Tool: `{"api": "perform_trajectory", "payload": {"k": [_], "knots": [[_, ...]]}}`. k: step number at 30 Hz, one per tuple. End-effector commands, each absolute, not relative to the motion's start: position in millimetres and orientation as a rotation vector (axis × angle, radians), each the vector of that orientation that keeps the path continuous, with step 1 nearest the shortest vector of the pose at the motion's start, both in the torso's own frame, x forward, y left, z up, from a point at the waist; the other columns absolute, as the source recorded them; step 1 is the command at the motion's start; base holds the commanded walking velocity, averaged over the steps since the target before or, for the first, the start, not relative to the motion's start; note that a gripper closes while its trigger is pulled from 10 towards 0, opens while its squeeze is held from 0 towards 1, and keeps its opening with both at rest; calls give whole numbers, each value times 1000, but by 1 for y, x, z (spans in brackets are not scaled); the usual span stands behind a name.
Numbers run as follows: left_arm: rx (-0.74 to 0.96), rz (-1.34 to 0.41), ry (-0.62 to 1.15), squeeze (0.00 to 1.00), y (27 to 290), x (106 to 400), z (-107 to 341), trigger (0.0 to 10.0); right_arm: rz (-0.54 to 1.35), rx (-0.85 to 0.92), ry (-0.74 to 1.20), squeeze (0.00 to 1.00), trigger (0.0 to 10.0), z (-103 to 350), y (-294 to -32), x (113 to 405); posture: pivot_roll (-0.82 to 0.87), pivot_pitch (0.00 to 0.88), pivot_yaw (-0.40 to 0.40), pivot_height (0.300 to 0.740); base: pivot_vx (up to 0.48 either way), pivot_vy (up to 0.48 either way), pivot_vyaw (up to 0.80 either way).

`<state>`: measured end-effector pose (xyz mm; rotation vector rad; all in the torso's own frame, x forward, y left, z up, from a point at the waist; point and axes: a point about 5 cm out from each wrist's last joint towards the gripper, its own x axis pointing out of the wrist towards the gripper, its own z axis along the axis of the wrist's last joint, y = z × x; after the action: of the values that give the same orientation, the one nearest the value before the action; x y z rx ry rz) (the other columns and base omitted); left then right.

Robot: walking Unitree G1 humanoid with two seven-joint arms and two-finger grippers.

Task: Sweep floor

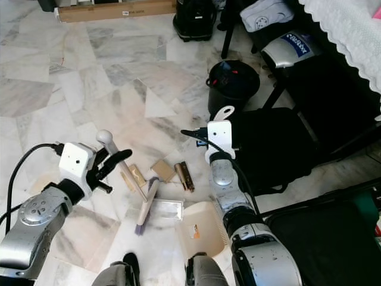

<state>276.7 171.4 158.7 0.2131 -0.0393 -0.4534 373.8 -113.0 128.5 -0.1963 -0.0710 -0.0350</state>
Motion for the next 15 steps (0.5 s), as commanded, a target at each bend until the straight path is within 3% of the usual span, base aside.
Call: {"api": "perform_trajectory", "payload": {"k": [1,6,11,15], "knots": [[191,-502,47,0,168,270,144,10000,-33,-218,-43,0,10000,120,-116,371,-21,312,-93,740,0,0,0],[115,-560,133,0,165,262,134,10000,-33,-217,-43,0,10000,120,-115,371,-20,312,-92,740,0,0,0],[-142,-550,105,0,167,260,143,10000,-34,-218,-42,0,10000,120,-115,371,-15,311,-90,740,0,0,0],[-231,-549,76,0,172,260,151,10000,-32,-217,-44,0,10000,120,-115,371,-14,310,-89,740,0,0,0]]}}
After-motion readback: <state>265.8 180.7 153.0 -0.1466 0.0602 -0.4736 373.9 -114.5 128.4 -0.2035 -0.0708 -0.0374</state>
